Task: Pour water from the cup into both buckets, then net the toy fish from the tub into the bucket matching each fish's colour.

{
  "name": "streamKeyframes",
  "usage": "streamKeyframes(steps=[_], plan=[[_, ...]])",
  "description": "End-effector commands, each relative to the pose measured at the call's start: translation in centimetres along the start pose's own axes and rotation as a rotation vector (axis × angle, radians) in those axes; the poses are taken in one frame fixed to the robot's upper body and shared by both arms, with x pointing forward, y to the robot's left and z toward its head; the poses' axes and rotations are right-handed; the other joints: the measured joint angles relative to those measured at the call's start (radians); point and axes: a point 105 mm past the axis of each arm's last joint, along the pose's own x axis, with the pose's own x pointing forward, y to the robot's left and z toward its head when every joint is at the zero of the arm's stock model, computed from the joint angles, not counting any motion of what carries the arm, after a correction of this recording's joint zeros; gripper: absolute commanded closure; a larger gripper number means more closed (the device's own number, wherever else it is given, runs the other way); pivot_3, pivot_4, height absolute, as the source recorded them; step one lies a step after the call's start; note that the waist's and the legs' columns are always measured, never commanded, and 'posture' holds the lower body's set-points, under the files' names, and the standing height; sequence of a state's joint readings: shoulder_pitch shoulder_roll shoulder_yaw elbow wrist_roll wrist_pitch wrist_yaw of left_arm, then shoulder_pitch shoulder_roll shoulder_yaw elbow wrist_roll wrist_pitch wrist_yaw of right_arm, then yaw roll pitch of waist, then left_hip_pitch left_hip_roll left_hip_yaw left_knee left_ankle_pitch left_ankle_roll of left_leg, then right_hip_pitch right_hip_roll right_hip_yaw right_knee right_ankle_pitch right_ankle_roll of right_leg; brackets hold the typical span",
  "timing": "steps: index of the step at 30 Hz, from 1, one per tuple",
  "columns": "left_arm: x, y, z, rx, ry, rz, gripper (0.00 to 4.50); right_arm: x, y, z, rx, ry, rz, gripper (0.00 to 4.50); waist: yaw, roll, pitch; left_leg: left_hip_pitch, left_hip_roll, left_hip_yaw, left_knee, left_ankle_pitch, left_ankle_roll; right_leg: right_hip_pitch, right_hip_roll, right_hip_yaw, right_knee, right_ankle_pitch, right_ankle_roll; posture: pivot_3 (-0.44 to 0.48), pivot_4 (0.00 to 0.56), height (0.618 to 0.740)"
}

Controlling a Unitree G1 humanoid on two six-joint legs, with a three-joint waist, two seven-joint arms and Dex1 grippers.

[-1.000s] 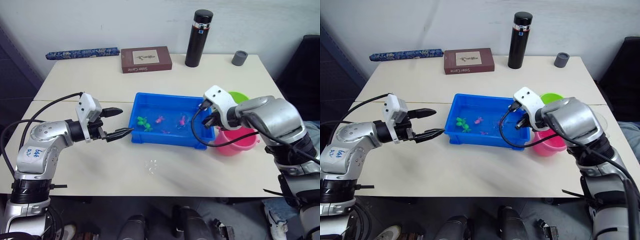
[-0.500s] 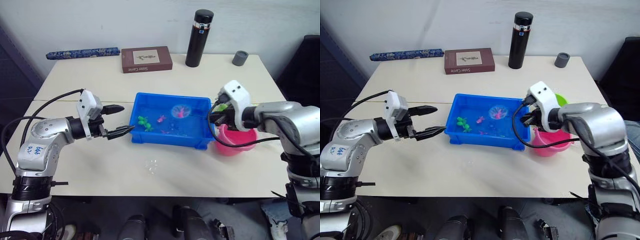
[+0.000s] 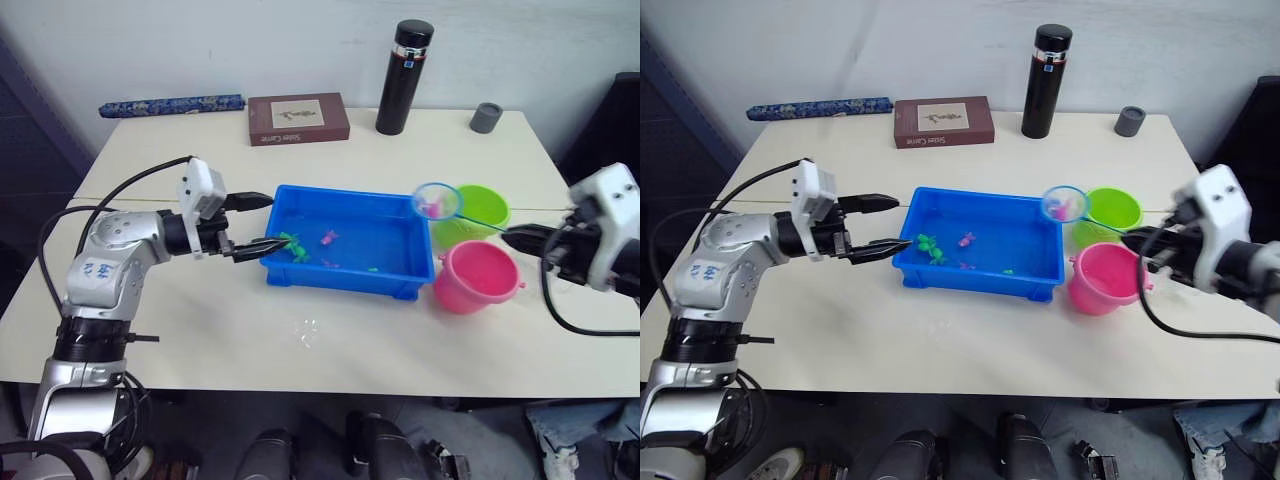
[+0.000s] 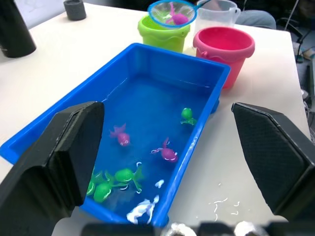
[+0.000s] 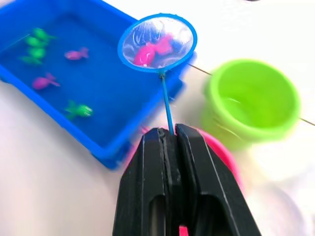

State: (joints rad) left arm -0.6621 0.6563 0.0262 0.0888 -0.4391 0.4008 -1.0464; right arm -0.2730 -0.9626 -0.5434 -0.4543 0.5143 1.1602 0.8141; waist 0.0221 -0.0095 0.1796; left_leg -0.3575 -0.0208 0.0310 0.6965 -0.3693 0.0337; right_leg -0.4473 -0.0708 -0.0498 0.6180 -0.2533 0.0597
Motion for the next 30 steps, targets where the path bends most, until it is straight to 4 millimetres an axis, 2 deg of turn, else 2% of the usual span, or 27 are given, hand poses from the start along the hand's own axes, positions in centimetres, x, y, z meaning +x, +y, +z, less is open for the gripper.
streamKeyframes(steps=[1, 8, 10, 16, 20, 30], plan=[[0.1, 0.6, 0.6, 0.044, -0.008, -0.014, 0.03, -3.0, -1.1, 0.9, -0.102, -0.042, -0.103, 4.50, 0.003, 0.000, 0.000, 0.000, 0.000, 0.000, 0.000, 0.000, 0.000, 0.000, 0.000, 0.000, 0.000, 0.000, 0.000, 0.000, 0.150, 0.740], [1.2, 1.4, 0.6, 0.054, -0.021, -0.050, 0.03, -5.3, -1.7, -1.8, -0.158, 0.000, -0.229, 4.50, 0.003, 0.000, 0.000, 0.001, 0.000, 0.000, 0.000, 0.000, 0.000, 0.001, 0.001, 0.000, 0.000, 0.000, 0.000, 0.000, 0.150, 0.740], [1.9, 1.4, 0.5, 0.056, -0.023, -0.072, 0.03, -5.5, -1.5, -3.4, -0.265, 0.038, -0.285, 4.50, 0.006, 0.000, 0.000, 0.001, 0.000, 0.000, 0.000, 0.000, 0.000, 0.001, 0.001, 0.000, 0.000, 0.000, 0.000, 0.000, 0.150, 0.740], [2.8, 1.5, 0.4, 0.059, -0.030, -0.109, 0.03, -5.1, -0.3, -5.5, -0.504, 0.053, -0.358, 4.50, 0.003, 0.000, 0.000, 0.001, -0.001, 0.002, 0.001, 0.000, 0.000, 0.002, 0.002, 0.001, 0.001, 0.001, 0.002, 0.000, 0.150, 0.740], [3.1, 1.5, 0.3, 0.059, -0.029, -0.121, 0.03, -5.3, -0.2, -5.5, -0.664, 0.014, -0.408, 4.50, 0.001, 0.000, 0.000, 0.003, 0.000, 0.003, 0.001, 0.000, 0.000, 0.002, 0.004, 0.003, 0.001, 0.001, 0.002, 0.000, 0.150, 0.740], [3.1, 1.4, 0.1, 0.054, -0.028, -0.129, 0.03, -6.1, -0.6, -6.1, -0.992, 0.054, -0.433, 4.50, 0.003, 0.000, 0.000, 0.003, 0.000, 0.003, 0.001, 0.000, 0.000, 0.003, 0.005, 0.004, 0.001, 0.001, 0.002, 0.000, 0.150, 0.740]])
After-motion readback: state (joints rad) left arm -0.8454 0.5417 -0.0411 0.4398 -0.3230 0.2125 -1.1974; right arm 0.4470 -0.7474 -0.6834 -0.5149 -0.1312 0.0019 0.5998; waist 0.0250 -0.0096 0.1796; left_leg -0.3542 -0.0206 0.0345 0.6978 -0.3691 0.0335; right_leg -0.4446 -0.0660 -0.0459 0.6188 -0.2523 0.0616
